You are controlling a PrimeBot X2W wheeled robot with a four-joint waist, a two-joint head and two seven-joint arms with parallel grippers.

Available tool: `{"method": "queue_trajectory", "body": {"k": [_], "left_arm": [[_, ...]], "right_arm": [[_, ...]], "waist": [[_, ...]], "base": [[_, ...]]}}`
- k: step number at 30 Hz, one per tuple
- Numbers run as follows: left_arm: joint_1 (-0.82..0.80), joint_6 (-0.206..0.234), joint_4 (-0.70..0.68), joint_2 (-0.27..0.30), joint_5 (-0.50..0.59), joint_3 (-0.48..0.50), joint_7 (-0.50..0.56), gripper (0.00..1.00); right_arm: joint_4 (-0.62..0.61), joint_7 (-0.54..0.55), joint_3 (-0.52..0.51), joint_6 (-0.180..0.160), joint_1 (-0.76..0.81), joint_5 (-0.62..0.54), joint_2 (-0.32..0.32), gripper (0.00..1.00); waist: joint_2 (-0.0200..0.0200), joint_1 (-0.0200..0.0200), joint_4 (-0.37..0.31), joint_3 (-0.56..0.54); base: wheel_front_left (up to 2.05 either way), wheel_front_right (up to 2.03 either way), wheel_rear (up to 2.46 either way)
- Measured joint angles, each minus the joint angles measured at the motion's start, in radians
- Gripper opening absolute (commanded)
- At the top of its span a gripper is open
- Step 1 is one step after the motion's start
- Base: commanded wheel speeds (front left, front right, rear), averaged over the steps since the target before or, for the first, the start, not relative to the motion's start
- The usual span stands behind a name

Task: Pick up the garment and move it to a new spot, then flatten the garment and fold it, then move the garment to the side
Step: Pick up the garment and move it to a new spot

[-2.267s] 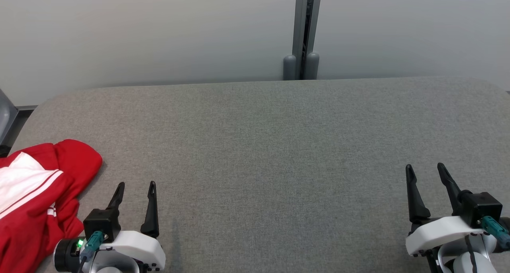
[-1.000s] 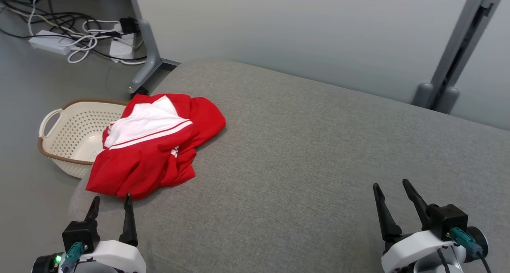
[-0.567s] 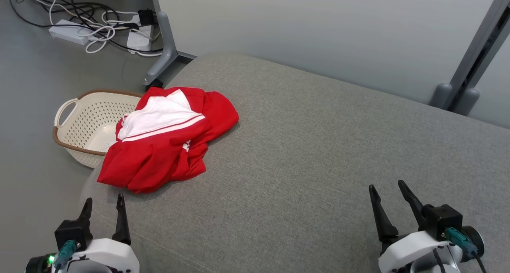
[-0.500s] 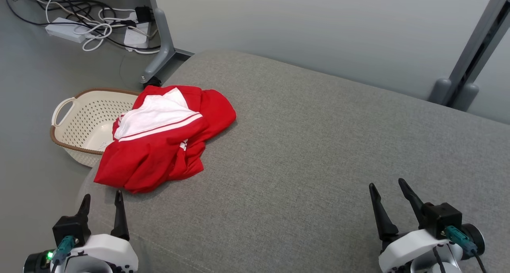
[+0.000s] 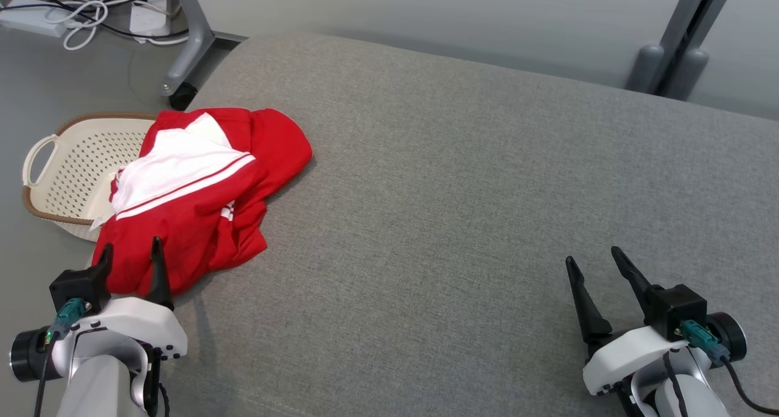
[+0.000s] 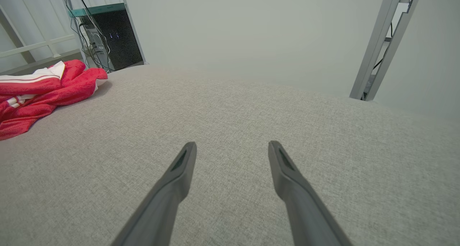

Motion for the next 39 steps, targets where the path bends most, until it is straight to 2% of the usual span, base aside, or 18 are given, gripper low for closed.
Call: {"method": "queue_trajectory", "body": {"k": [7, 14, 20, 21, 22, 23, 29, 39], "left_arm": [[-0.081, 0.019, 0.117, 0.036, 0.021, -0.005, 0.0, 1.0], [-0.162, 0.048, 0.323, 0.071, 0.026, -0.005, 0.003, 1.0], [-0.227, 0.047, 0.443, 0.089, 0.012, -0.005, 0.004, 0.99], [-0.233, 0.047, 0.458, 0.09, 0.009, -0.005, 0.004, 0.59], [-0.237, 0.047, 0.473, 0.091, 0.008, -0.005, 0.004, 0.11], [-0.239, 0.043, 0.485, 0.092, 0.006, -0.004, 0.004, 0.0], [-0.241, 0.038, 0.469, 0.098, -0.002, -0.012, 0.003, 0.0], [-0.221, 0.004, 0.175, 0.127, 0.027, -0.054, 0.002, 0.0]], "right_arm": [[0.012, 0.0, 0.011, 0.0, -0.028, 0.0, -0.014, 1.0], [0.021, 0.0, 0.013, 0.0, -0.049, 0.005, -0.019, 1.0], [0.024, 0.0, 0.029, 0.0, -0.071, 0.011, -0.019, 1.0], [0.024, 0.0, 0.03, 0.0, -0.073, 0.011, -0.02, 1.0], [0.025, 0.0, 0.032, 0.0, -0.073, 0.012, -0.02, 1.0], [0.028, 0.0, 0.032, 0.0, -0.073, 0.013, -0.02, 1.0], [0.035, 0.0, 0.02, 0.0, -0.069, 0.021, -0.018, 1.0], [0.041, 0.0, 0.038, 0.001, -0.036, 0.049, 0.012, 1.0]], "waist": [[0.0, 0.0, -0.047, 0.06], [0.0, 0.0, -0.086, 0.097], [0.0, 0.0, -0.109, 0.122], [0.0, 0.0, -0.113, 0.125], [0.0, 0.0, -0.116, 0.127], [0.0, 0.0, -0.119, 0.127], [0.0, 0.0, -0.127, 0.103], [0.0, 0.0, -0.137, 0.02]], "base": [[0.0, 0.0, 0.0], [0.0, 0.0, 0.0], [0.0, 0.0, 0.0], [0.0, 0.0, 0.0], [0.0, 0.0, 0.0], [0.0, 0.0, 0.0], [0.0, 0.0, 0.0], [0.0, 0.0, 0.0]]}}
